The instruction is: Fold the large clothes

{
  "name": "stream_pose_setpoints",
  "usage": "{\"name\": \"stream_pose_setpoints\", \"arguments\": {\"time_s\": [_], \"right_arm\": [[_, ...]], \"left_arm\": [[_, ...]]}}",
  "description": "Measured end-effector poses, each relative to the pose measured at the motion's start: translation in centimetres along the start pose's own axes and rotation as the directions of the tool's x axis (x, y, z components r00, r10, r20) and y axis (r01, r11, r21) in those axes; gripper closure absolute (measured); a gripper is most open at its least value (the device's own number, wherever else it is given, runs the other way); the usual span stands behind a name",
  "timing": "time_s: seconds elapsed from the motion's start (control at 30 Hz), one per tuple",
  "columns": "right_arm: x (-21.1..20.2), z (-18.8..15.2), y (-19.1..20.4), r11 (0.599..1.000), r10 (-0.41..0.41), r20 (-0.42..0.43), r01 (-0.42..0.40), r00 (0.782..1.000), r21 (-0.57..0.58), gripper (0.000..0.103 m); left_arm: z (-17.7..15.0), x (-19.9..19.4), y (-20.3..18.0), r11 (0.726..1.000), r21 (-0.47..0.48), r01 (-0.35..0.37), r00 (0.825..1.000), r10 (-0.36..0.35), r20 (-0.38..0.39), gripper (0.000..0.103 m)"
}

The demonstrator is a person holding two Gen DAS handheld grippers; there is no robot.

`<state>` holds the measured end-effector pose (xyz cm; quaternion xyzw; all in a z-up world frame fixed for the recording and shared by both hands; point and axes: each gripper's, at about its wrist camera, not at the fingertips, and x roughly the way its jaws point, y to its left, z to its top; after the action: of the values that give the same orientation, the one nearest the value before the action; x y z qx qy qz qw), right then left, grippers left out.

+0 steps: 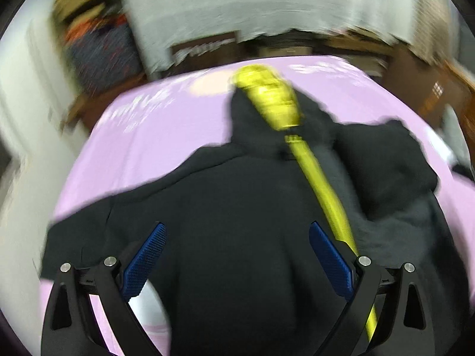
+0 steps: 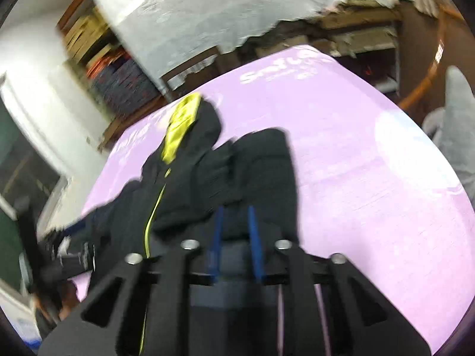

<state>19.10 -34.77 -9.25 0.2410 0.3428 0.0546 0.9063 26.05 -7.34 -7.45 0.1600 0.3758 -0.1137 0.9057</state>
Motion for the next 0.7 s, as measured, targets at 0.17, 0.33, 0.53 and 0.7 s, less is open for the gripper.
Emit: {"name": "stream_pose_setpoints", "arguments": {"time_s": [0.17,0.33,0.53,0.7], "right_arm": [[2.2,2.3,-2.0,0.997,0.025,0.021,-0.027,0.999,0.078,0.090],[4.1,2.7,-3.2,0.986,0.107,0.049,-0.112,0.993,0.123,0.089],[5.0,1.9,-4.0,0.991,0.082,0.013,-0.083,0.997,0.109,0.089],[6.0,1.4,-4.2,0.988,0.084,-0.031,-0.080,0.996,0.132,0.089]], "left_arm": [[1.1,-0.3,-8.2,0.971,0.235,-0.041,0.999,0.032,0.041,0.005],[2.0,2.3,-11.3,0.953,0.290,-0.081,0.997,0.078,0.024,0.005],[3.9,5.0,-11.4,0.959,0.277,-0.065,0.997,0.070,-0.010,0.005],[4.9,6.4,-12.5,0.964,0.260,-0.052,0.998,0.061,-0.026,0.006]]}}
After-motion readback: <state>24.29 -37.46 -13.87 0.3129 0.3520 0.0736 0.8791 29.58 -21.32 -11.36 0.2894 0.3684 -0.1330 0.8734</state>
